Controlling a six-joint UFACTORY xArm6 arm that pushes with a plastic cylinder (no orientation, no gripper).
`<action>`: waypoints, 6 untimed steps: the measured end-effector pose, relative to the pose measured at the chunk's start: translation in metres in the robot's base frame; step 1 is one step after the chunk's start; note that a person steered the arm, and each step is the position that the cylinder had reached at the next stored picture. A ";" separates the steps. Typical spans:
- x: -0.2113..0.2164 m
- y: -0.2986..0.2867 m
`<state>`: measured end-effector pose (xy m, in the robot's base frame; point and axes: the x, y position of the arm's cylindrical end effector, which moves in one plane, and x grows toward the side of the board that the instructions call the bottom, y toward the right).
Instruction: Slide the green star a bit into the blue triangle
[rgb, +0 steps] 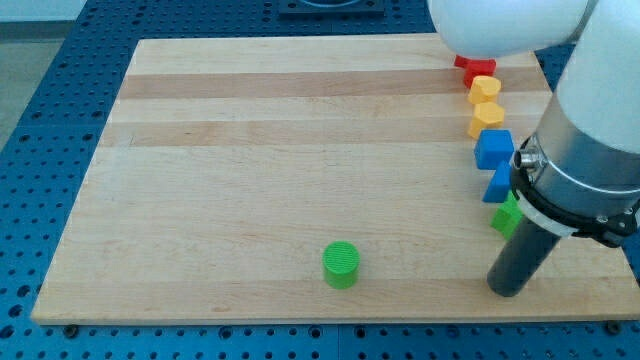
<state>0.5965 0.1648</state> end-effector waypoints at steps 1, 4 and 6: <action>0.000 0.002; -0.015 0.028; -0.018 0.027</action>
